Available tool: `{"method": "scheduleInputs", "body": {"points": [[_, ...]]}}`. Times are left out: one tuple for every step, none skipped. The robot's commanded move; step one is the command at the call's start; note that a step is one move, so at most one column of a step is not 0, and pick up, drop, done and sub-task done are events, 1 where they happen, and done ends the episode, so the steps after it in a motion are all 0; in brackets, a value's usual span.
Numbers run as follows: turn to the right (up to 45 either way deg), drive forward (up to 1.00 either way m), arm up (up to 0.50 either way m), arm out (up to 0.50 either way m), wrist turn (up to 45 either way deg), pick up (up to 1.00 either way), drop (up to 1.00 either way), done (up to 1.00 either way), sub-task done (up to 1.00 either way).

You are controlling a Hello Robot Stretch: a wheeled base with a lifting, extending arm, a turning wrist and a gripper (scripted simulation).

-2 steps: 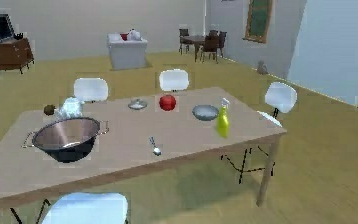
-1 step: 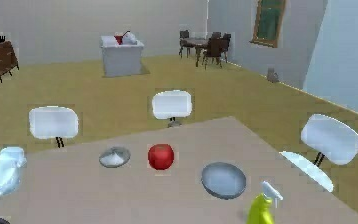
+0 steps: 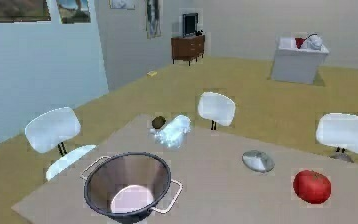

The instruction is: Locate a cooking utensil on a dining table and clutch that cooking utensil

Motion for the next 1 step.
{"method": "scheduleInputs", "body": {"points": [[-45.0, 0.0, 0.0, 0.0, 0.0, 0.0, 0.0, 0.0, 0.0]]}}
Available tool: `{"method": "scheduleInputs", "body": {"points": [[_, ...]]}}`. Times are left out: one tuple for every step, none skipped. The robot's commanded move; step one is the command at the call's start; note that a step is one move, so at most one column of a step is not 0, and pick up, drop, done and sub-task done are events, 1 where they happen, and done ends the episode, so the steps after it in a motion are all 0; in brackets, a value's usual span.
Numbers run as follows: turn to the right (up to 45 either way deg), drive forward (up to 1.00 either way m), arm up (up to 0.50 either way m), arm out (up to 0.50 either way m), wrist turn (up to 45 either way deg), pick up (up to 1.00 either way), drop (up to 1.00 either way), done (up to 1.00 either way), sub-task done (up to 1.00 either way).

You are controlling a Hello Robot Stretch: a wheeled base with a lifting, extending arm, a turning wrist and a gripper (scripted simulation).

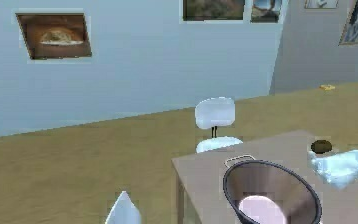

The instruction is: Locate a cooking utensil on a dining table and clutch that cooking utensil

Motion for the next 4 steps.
{"method": "scheduleInputs", "body": {"points": [[-45.0, 0.0, 0.0, 0.0, 0.0, 0.0, 0.0, 0.0, 0.0], [-15.0, 0.0, 0.0, 0.0, 0.0, 0.0, 0.0, 0.0, 0.0], [0.0, 0.0, 0.5, 0.0, 0.0, 0.0, 0.0, 0.0, 0.0], [0.0, 0.0, 0.38, 0.0, 0.0, 0.0, 0.0, 0.0, 0.0]]}}
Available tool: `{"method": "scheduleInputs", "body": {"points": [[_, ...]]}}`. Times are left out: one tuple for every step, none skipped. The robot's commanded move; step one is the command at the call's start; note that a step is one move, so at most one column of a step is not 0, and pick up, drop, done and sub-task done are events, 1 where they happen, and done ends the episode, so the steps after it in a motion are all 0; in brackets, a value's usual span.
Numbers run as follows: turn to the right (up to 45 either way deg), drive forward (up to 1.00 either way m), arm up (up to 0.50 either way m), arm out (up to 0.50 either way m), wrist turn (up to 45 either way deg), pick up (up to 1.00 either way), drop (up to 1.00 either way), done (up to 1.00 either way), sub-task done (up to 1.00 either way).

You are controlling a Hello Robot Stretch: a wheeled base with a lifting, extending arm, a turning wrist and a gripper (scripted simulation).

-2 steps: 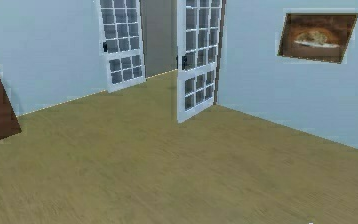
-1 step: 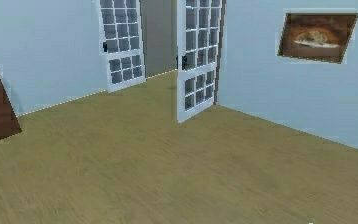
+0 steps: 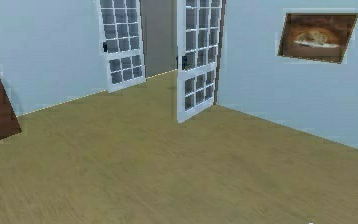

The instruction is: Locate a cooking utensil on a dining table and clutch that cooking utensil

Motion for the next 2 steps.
{"method": "scheduleInputs", "body": {"points": [[0.0, 0.0, 0.0, 0.16, 0.0, 0.0, 0.0, 0.0, 0.0], [0.0, 0.0, 0.0, 0.0, 45.0, 0.0, 0.0, 0.0, 0.0]]}}
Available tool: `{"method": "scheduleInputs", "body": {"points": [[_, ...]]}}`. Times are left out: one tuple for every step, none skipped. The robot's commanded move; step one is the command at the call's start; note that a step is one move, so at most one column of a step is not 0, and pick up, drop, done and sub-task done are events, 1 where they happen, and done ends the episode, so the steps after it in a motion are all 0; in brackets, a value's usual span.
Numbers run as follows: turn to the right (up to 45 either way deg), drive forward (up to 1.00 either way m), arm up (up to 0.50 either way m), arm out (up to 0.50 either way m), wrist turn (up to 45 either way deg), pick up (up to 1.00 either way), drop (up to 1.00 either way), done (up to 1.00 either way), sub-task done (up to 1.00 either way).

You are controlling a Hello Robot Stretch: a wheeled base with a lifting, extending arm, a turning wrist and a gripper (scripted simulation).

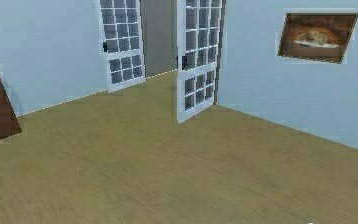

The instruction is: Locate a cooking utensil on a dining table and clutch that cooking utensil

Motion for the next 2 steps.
{"method": "scheduleInputs", "body": {"points": [[0.0, 0.0, 0.0, 0.0, 45.0, 0.0, 0.0, 0.0, 0.0], [0.0, 0.0, 0.0, 0.0, 45.0, 0.0, 0.0, 0.0, 0.0]]}}
